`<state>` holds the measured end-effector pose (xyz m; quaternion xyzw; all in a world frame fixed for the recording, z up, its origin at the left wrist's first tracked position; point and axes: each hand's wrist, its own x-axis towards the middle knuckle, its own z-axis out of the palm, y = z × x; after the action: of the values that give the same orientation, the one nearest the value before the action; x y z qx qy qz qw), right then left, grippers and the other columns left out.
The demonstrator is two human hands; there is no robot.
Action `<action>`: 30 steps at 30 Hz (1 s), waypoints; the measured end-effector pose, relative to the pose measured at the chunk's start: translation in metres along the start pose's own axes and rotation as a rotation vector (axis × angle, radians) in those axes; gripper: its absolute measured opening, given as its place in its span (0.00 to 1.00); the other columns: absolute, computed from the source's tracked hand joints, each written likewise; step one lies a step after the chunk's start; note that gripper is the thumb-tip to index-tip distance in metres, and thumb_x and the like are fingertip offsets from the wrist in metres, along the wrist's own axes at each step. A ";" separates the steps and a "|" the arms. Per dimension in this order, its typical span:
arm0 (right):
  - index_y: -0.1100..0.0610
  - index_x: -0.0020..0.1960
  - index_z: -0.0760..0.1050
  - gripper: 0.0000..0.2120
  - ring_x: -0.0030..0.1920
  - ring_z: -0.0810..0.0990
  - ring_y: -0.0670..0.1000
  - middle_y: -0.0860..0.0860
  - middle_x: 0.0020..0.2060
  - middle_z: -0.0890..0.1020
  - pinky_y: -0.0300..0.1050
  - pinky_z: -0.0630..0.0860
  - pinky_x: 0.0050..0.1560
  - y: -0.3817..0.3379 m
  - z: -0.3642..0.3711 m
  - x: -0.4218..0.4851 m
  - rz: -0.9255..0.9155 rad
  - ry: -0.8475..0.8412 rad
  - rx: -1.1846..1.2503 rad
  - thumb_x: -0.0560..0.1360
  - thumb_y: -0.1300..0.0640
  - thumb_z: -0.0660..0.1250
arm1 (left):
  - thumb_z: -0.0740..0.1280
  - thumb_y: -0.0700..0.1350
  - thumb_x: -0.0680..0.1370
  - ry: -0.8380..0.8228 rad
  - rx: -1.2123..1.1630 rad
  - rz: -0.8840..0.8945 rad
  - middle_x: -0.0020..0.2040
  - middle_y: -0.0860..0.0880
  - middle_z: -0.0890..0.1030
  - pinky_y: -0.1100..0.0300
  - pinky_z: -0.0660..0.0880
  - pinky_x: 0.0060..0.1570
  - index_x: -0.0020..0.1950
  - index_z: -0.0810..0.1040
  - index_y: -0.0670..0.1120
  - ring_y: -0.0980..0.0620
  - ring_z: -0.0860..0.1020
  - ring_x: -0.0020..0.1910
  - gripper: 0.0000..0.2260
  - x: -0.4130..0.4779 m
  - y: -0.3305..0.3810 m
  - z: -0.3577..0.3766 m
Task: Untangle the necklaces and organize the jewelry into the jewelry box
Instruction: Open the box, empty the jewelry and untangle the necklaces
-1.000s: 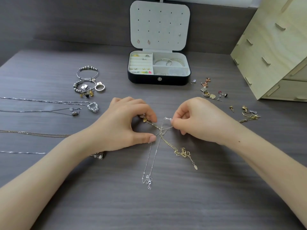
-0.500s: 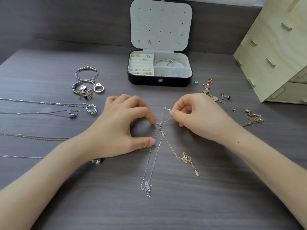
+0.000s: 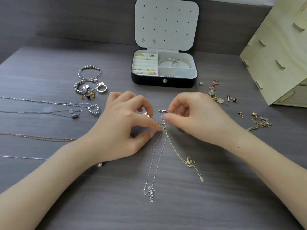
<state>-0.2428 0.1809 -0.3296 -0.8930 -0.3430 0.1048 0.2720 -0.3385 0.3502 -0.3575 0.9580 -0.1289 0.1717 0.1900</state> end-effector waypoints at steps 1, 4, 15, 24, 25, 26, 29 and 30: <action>0.50 0.38 0.76 0.09 0.30 0.73 0.41 0.45 0.29 0.78 0.42 0.71 0.37 -0.002 0.000 -0.005 -0.001 -0.038 -0.002 0.69 0.45 0.70 | 0.63 0.52 0.73 0.004 0.012 0.009 0.46 0.54 0.77 0.54 0.61 0.49 0.45 0.83 0.60 0.50 0.72 0.44 0.09 0.000 0.000 0.001; 0.49 0.37 0.76 0.10 0.30 0.73 0.40 0.43 0.29 0.78 0.39 0.70 0.36 -0.008 0.001 -0.017 0.016 -0.130 -0.079 0.67 0.43 0.72 | 0.63 0.51 0.74 0.010 0.054 0.038 0.45 0.53 0.78 0.54 0.60 0.48 0.46 0.83 0.60 0.49 0.72 0.43 0.10 0.000 -0.001 0.003; 0.49 0.35 0.76 0.07 0.30 0.74 0.40 0.44 0.28 0.79 0.36 0.69 0.36 0.002 -0.005 -0.016 0.065 -0.178 -0.043 0.70 0.52 0.71 | 0.68 0.48 0.73 0.040 0.137 0.106 0.45 0.52 0.78 0.55 0.57 0.48 0.47 0.84 0.60 0.48 0.73 0.43 0.08 0.001 -0.003 0.003; 0.52 0.36 0.78 0.08 0.27 0.75 0.40 0.46 0.28 0.81 0.32 0.68 0.30 0.002 -0.008 -0.009 0.083 -0.192 0.049 0.70 0.49 0.70 | 0.65 0.47 0.73 0.017 0.152 0.126 0.45 0.51 0.78 0.54 0.59 0.48 0.49 0.83 0.59 0.47 0.73 0.43 0.10 0.002 -0.002 0.003; 0.52 0.36 0.78 0.08 0.27 0.75 0.40 0.47 0.28 0.81 0.32 0.68 0.29 0.002 -0.007 -0.006 0.085 -0.172 0.053 0.71 0.50 0.70 | 0.66 0.47 0.73 0.018 0.155 0.130 0.45 0.51 0.78 0.53 0.59 0.48 0.49 0.83 0.59 0.47 0.73 0.43 0.10 0.002 -0.002 0.002; 0.52 0.36 0.78 0.08 0.27 0.75 0.41 0.47 0.28 0.81 0.33 0.68 0.30 0.001 -0.006 -0.004 0.087 -0.151 0.050 0.71 0.50 0.70 | 0.67 0.46 0.73 0.020 0.161 0.137 0.45 0.51 0.78 0.54 0.59 0.48 0.48 0.84 0.59 0.47 0.73 0.43 0.10 0.002 -0.002 0.001; 0.52 0.35 0.78 0.08 0.27 0.74 0.41 0.46 0.27 0.80 0.38 0.70 0.33 -0.001 -0.002 0.003 0.082 -0.130 0.033 0.70 0.50 0.72 | 0.69 0.46 0.72 0.027 0.175 0.154 0.45 0.52 0.79 0.55 0.57 0.48 0.47 0.84 0.59 0.46 0.74 0.43 0.09 0.003 -0.003 -0.001; 0.52 0.35 0.79 0.08 0.27 0.74 0.41 0.46 0.27 0.79 0.39 0.70 0.33 -0.003 -0.002 0.005 0.079 -0.138 0.021 0.69 0.50 0.72 | 0.68 0.46 0.72 0.028 0.179 0.158 0.45 0.52 0.79 0.55 0.56 0.48 0.46 0.84 0.59 0.45 0.74 0.43 0.09 0.003 -0.003 -0.001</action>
<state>-0.2402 0.1848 -0.3268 -0.8936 -0.3243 0.1802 0.2527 -0.3355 0.3529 -0.3563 0.9555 -0.1853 0.2104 0.0912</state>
